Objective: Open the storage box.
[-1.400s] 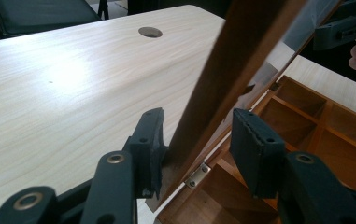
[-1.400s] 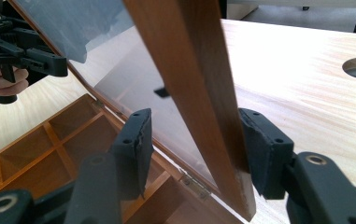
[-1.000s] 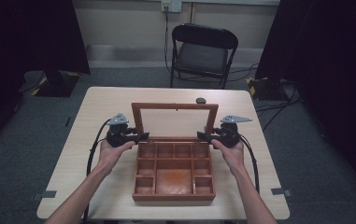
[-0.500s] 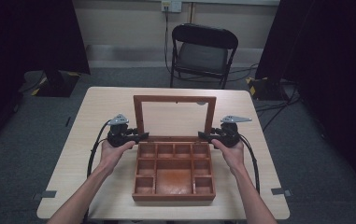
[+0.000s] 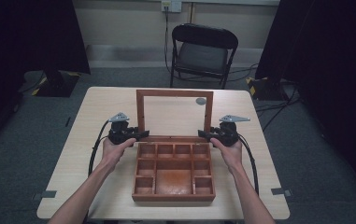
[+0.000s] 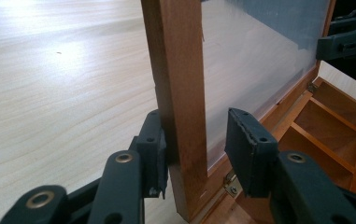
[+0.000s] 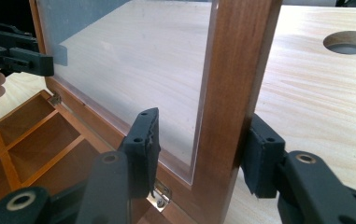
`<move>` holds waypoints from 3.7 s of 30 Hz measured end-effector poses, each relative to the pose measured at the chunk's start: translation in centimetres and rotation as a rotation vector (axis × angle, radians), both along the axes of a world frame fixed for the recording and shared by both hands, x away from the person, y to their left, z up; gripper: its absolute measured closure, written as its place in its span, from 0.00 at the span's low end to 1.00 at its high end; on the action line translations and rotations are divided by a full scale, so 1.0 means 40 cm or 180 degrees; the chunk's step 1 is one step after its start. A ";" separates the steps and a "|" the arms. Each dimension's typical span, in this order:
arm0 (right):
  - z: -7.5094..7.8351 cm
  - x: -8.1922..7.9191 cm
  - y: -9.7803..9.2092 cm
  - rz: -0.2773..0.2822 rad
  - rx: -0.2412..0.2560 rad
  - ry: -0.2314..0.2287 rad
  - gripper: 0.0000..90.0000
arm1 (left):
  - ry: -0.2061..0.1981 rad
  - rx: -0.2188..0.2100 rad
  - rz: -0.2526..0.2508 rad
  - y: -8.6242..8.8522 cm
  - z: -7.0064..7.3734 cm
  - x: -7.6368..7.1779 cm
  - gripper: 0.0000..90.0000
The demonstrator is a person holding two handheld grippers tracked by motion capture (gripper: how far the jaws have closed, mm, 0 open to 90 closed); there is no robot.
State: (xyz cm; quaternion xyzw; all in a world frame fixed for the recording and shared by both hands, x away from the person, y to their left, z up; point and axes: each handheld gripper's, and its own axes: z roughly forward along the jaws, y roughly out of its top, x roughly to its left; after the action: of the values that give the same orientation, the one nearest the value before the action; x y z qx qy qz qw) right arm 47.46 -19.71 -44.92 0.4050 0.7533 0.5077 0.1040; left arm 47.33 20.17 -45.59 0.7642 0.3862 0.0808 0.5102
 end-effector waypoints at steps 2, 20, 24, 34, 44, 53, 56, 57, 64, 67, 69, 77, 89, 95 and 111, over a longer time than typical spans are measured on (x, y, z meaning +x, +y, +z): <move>-0.002 0.002 0.000 -0.0005 -0.0001 0.0009 0.59 | 0.0024 -0.0010 0.0004 -0.001 -0.001 0.005 0.66; -0.015 0.016 0.007 -0.0128 0.0003 0.0095 0.51 | 0.0258 -0.0021 -0.0064 -0.002 -0.007 0.038 0.62; -0.020 0.019 0.014 -0.0160 -0.0012 0.0099 0.48 | 0.0310 -0.0068 -0.0040 -0.004 -0.011 0.041 0.61; -0.027 0.027 0.008 -0.0210 -0.0036 0.0131 0.44 | 0.0364 -0.0026 0.0028 -0.003 -0.022 0.049 0.57; -0.042 0.036 0.005 -0.0234 -0.0042 0.0202 0.44 | 0.0476 -0.0121 0.0027 0.002 -0.036 0.057 0.56; -0.045 0.038 0.001 -0.0261 -0.0024 0.0221 0.43 | 0.0457 -0.0065 0.0038 -0.003 -0.038 0.064 0.53; -0.049 0.040 -0.002 -0.0268 -0.0014 0.0242 0.42 | 0.0477 -0.0060 0.0060 -0.002 -0.042 0.067 0.50; -0.049 0.040 -0.002 -0.0287 -0.0030 0.0235 0.42 | 0.0489 -0.0086 0.0048 0.000 -0.045 0.068 0.50; -0.054 0.042 -0.004 -0.0288 -0.0011 0.0287 0.42 | 0.0489 -0.0094 0.0050 0.002 -0.047 0.070 0.50; -0.056 0.043 -0.001 -0.0298 -0.0017 0.0304 0.40 | 0.0499 -0.0091 0.0042 0.003 -0.048 0.070 0.50; -0.058 0.042 0.002 -0.0321 -0.0011 0.0309 0.39 | 0.0554 -0.0139 0.0089 0.001 -0.049 0.070 0.50; -0.066 0.045 0.005 -0.0323 0.0022 0.0349 0.36 | 0.0564 -0.0125 0.0105 0.001 -0.053 0.073 0.49; -0.070 0.046 0.004 -0.0309 0.0005 0.0421 0.34 | 0.0610 -0.0102 0.0135 0.002 -0.057 0.075 0.46; -0.072 0.045 0.000 -0.0305 -0.0006 0.0440 0.33 | 0.0632 -0.0124 0.0146 0.001 -0.060 0.075 0.45; -0.073 0.042 -0.010 -0.0366 -0.0065 0.0485 0.33 | 0.0624 -0.0062 0.0213 0.004 -0.059 0.072 0.42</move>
State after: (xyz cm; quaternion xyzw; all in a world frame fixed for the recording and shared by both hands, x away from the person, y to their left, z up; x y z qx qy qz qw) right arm 49.14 -20.11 -47.83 0.4840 0.7397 0.4608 0.0794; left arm 50.21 20.32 -47.96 0.7501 0.4604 0.0188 0.4744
